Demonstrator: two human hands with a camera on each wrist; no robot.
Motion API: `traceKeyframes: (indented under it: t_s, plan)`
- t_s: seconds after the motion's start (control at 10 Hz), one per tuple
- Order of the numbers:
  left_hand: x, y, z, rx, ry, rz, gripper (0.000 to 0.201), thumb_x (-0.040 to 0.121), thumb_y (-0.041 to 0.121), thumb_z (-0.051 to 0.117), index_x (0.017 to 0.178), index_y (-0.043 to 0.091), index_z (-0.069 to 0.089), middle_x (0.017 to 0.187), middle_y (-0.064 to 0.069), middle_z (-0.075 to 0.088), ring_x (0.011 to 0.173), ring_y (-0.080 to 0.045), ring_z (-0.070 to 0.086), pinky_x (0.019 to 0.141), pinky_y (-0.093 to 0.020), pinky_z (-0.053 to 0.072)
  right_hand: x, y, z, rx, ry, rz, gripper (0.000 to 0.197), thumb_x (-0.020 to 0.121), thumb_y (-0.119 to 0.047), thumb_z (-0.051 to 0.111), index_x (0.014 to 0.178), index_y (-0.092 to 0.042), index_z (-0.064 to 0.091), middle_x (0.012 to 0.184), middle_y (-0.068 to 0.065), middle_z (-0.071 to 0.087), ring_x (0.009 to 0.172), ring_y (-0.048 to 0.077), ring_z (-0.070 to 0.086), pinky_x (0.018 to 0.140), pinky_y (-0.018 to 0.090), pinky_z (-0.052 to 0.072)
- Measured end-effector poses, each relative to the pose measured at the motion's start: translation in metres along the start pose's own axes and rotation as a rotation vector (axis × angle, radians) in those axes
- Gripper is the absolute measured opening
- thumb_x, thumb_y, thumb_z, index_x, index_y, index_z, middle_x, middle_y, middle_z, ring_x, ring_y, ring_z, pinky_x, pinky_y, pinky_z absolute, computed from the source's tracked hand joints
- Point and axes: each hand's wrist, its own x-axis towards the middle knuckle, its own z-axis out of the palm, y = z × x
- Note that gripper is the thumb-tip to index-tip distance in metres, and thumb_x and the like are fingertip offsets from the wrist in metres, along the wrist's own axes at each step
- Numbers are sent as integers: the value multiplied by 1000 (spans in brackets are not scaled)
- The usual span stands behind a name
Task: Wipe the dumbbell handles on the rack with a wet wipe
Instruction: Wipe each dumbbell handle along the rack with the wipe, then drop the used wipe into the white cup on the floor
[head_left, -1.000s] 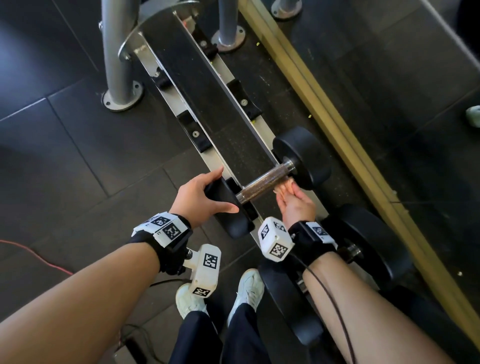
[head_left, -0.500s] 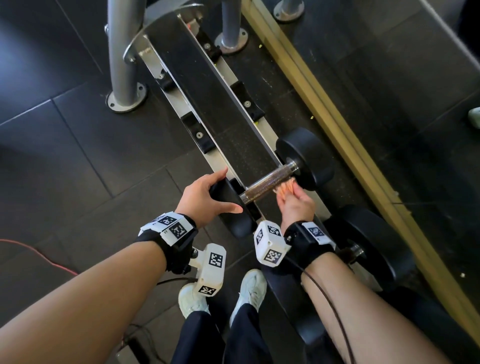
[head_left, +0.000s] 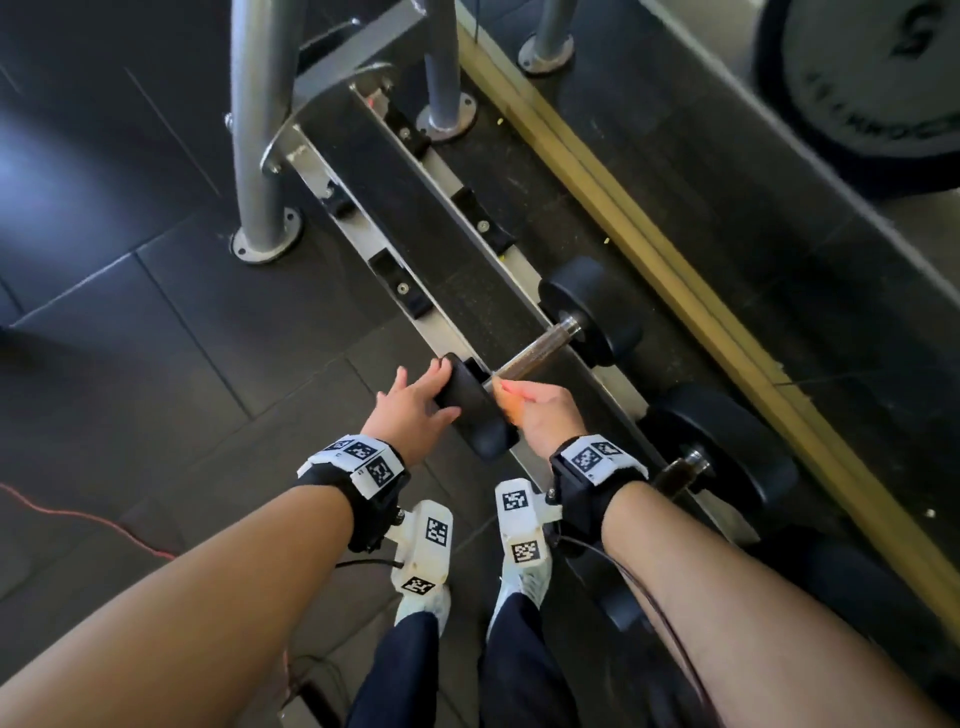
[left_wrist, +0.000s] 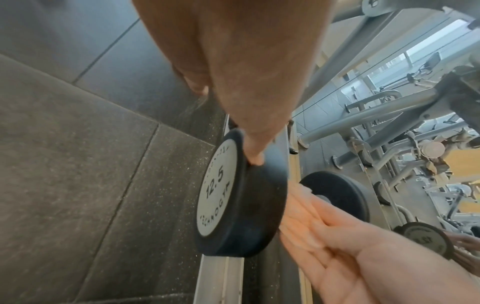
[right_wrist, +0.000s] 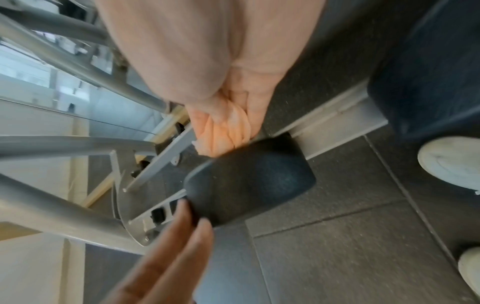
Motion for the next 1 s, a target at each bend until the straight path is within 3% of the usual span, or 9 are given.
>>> traceKeyframes:
  t_s: [0.1,0.2,0.3,0.4,0.5,0.6,0.7,0.9,1.0]
  plan:
    - [-34,12,-29,151,-82,-55,44,101,38,49,145,40,44,154,3,43,143,-27,37,117,-44,28,-38,-29,-22,-26,78,-67,21,91,-15,68,108,-4,74,87,5,72,82,14,63,74,20,52]
    - [-83,48,-66,133,-87,14,33,99,28,55,131,26,62,133,-2,63,123,-21,58,102,-27,41,-92,-52,-53,-99,157,-13,26,90,-21,66,114,-11,71,99,5,72,93,21,68,85,28,56]
    - [-146,108,-91,107,-37,162,28,98,21,57,124,19,67,122,-5,69,114,-22,63,97,-27,44,-173,-53,-94,-94,222,0,31,87,-28,68,115,-15,67,113,11,70,107,29,66,98,43,53]
    - [-215,179,-88,116,-112,369,26,98,14,58,120,12,69,120,-5,69,107,-16,63,90,-10,42,-304,-68,-134,76,256,63,19,89,-25,66,104,-12,65,97,10,70,88,24,67,85,33,57]
    - [-284,258,-60,206,-205,574,25,96,19,62,120,15,69,114,-4,71,105,-16,64,84,-13,40,-431,-51,-176,232,269,-123,10,93,4,54,92,13,58,84,23,65,65,18,62,53,15,48]
    - [-355,337,-14,320,-265,797,27,96,24,62,122,19,69,113,-2,71,101,-15,63,83,-14,39,-518,-26,-220,88,560,-93,15,94,9,52,104,14,63,87,15,60,60,1,56,55,9,40]
    - [-429,401,51,432,-340,992,27,96,26,60,122,22,67,114,-1,70,100,-12,61,91,-21,42,-613,18,-274,60,751,-80,22,95,6,46,105,5,66,87,6,61,72,2,58,64,8,40]
    - [-589,492,239,671,-497,1330,23,94,22,63,116,19,70,115,0,71,110,-16,63,96,-22,40,-810,186,-341,162,1077,-34,10,91,-24,64,94,-18,70,86,-5,70,82,8,62,69,10,43]
    - [-674,511,349,698,-592,1414,22,93,22,65,114,19,70,106,0,72,102,-16,66,91,-22,44,-908,284,-357,286,1246,-2,10,84,-26,75,87,-17,70,88,1,75,84,15,68,77,20,50]
